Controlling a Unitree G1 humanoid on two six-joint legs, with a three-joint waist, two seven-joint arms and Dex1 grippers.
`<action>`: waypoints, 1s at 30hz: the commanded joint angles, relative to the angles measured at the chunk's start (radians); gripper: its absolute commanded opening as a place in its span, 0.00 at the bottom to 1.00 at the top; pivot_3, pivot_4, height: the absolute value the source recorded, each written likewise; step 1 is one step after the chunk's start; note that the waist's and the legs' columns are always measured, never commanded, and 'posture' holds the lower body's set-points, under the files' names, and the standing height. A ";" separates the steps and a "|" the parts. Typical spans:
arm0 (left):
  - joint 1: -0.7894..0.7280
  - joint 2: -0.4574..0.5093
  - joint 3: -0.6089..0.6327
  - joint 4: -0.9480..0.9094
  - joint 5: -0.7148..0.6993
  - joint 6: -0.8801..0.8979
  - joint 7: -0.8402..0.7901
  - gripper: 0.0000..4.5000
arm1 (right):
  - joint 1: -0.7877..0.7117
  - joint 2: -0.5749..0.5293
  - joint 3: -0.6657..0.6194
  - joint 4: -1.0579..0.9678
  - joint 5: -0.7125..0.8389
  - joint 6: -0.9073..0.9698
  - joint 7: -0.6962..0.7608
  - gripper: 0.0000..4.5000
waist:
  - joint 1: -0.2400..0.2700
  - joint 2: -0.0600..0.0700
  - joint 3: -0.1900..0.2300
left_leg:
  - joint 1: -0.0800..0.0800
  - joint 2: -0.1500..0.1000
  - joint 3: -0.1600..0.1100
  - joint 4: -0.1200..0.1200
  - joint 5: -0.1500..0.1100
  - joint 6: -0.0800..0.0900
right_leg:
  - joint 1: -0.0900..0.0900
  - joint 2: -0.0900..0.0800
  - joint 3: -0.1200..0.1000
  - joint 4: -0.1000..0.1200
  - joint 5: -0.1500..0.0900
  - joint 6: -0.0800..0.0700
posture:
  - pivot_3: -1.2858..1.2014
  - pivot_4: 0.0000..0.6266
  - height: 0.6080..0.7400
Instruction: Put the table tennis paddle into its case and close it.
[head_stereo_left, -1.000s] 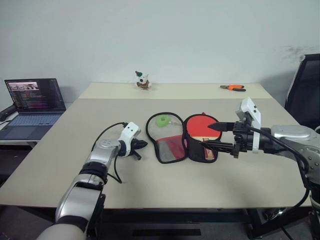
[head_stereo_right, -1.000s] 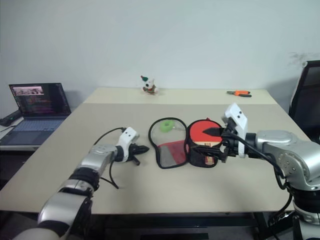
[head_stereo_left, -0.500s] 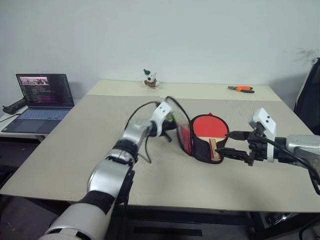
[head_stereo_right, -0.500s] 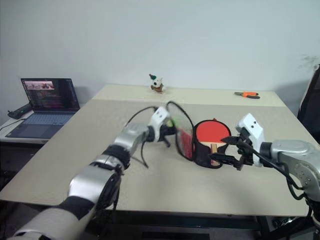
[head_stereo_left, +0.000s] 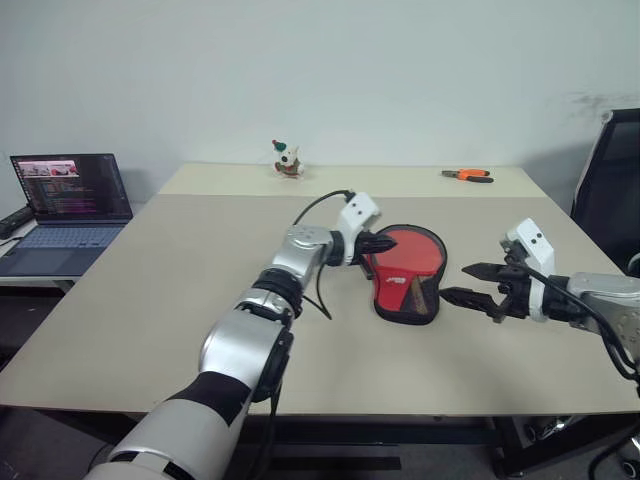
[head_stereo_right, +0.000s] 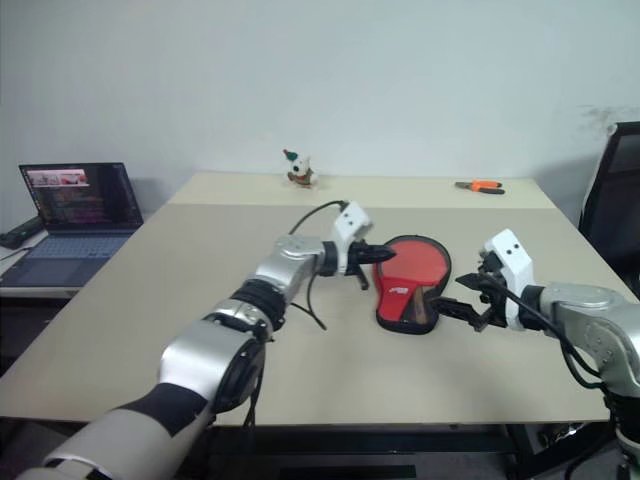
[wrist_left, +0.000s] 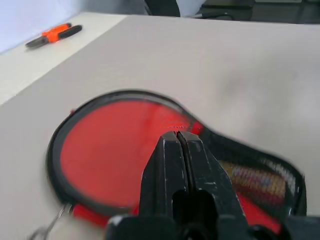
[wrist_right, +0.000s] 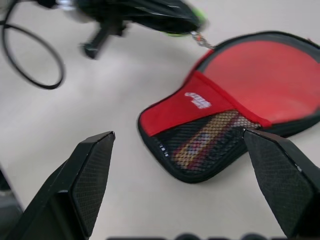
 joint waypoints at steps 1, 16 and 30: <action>0.095 0.078 0.045 -0.168 -0.071 0.012 -0.111 0.01 | -0.065 0.066 0.000 0.151 -0.078 -0.033 -0.100 1.00 | -0.001 0.000 0.000 | 0.000 0.000 0.000 0.000 0.000 0.000 | 0.000 0.000 0.000 0.000 0.000 0.000 | 0.52 0.24 1.00; 0.626 0.393 0.125 -1.170 -0.327 0.535 -0.139 0.01 | -0.285 0.298 0.066 0.728 -0.303 -0.210 -0.185 1.00 | 0.011 0.001 0.000 | -0.001 0.000 0.002 0.000 0.000 0.000 | -0.005 0.000 0.013 0.001 0.001 0.000 | 0.52 0.24 1.00; 0.647 0.432 0.123 -1.262 -0.369 0.581 -0.083 0.00 | -0.373 0.395 0.143 0.940 -0.414 -0.297 -0.089 0.79 | -0.017 0.002 -0.001 | 0.005 0.002 0.007 0.000 0.000 0.000 | -0.003 0.002 0.016 0.004 0.001 0.000 | 0.52 0.24 1.00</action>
